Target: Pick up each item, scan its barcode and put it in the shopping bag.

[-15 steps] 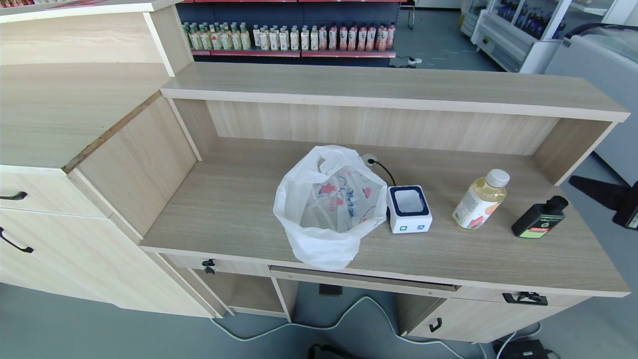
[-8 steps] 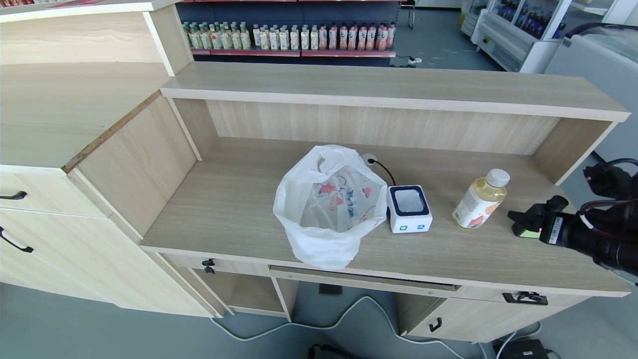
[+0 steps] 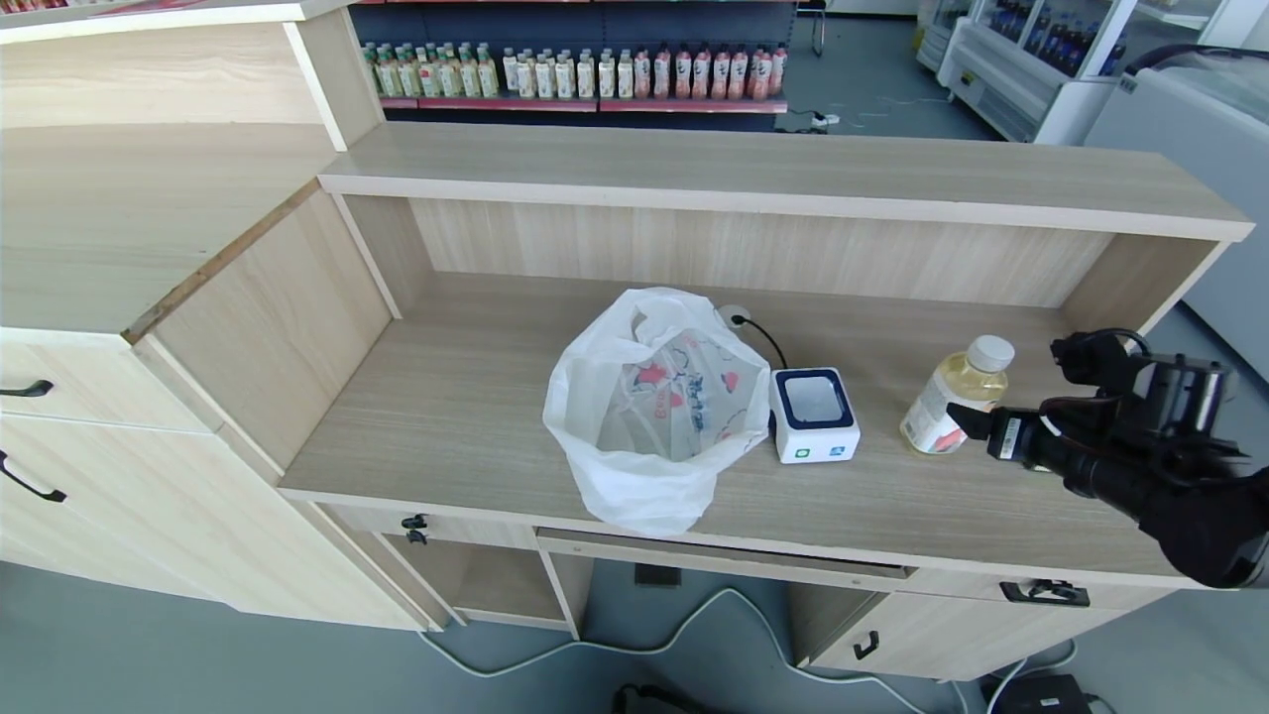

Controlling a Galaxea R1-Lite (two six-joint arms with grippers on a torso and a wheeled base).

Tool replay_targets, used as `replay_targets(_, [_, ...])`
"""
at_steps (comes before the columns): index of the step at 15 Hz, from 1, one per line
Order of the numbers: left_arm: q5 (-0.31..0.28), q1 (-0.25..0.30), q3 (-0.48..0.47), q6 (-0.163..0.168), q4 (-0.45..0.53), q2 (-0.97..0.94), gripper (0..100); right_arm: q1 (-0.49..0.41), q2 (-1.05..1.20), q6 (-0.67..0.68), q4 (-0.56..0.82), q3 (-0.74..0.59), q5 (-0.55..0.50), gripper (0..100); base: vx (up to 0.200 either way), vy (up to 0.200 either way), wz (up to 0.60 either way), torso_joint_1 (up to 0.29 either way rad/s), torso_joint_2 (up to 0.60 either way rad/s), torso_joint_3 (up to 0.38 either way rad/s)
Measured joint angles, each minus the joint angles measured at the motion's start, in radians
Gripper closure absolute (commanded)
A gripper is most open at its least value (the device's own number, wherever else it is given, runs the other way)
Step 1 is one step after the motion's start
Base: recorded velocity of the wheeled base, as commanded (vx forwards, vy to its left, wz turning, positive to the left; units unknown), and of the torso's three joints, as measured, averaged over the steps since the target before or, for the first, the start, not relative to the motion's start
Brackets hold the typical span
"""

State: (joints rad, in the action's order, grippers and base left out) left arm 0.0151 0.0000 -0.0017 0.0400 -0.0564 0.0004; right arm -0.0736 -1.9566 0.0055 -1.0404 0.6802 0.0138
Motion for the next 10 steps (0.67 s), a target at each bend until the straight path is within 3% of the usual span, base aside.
replay_targets(10, [0.0, 0.0, 0.0, 0.0, 0.0, 0.0, 0, 0.074, -0.197, -0.013, -0.047, 0.159, -0.018, 0, 0.0, 0.0, 0.0, 0.0, 0.0, 0.0])
